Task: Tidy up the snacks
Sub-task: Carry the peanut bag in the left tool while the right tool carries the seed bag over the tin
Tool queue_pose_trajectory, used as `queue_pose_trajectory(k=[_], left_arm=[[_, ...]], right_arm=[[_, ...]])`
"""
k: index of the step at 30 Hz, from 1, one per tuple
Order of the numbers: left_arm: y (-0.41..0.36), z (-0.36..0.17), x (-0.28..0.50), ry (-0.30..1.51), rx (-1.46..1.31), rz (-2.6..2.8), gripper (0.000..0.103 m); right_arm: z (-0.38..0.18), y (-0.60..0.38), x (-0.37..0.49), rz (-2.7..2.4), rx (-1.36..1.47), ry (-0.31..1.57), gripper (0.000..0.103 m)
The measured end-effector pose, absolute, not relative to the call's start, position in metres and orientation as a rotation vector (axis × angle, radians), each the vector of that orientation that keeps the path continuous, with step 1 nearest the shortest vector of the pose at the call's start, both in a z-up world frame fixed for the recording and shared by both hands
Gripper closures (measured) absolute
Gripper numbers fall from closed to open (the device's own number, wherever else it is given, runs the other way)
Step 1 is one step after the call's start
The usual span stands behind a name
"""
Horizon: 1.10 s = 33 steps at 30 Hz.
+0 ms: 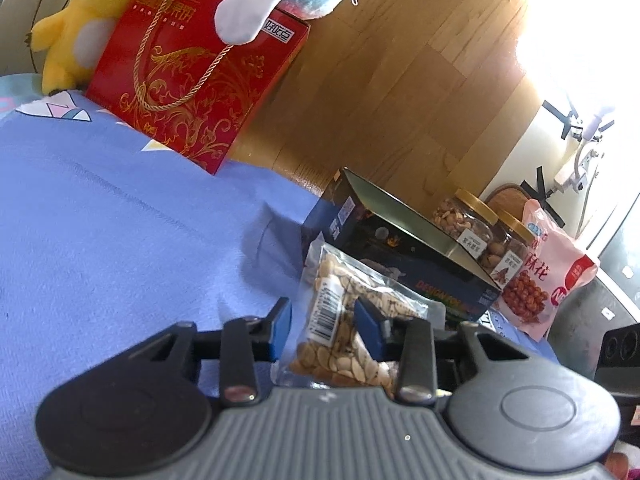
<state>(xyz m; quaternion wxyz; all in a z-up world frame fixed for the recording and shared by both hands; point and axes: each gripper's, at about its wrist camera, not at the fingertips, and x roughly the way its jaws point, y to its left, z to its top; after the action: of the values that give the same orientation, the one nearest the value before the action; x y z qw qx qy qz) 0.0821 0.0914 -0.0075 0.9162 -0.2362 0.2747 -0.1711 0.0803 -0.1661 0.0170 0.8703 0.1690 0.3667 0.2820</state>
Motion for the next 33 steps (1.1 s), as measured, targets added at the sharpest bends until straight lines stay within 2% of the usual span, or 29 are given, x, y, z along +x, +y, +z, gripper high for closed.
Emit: queue_pose_trajectory(k=[11, 18, 30, 33], left_arm=[[0.088, -0.018, 0.094, 0.673, -0.489, -0.347, 0.063], [0.083, -0.017, 0.09, 0.652, -0.455, -0.353, 0.067], [0.089, -0.02, 0.094, 0.668, -0.485, -0.33, 0.069], [0.089, -0.02, 0.095, 0.68, -0.486, -0.339, 0.065]], right_arm=[[0.006, -0.171, 0.083, 0.584, 0.383, 0.815, 0.09], [0.001, -0.174, 0.086, 0.572, 0.401, 0.848, 0.088], [0.008, -0.166, 0.08, 0.563, 0.345, 0.795, 0.088], [0.003, -0.17, 0.084, 0.558, 0.375, 0.817, 0.088]])
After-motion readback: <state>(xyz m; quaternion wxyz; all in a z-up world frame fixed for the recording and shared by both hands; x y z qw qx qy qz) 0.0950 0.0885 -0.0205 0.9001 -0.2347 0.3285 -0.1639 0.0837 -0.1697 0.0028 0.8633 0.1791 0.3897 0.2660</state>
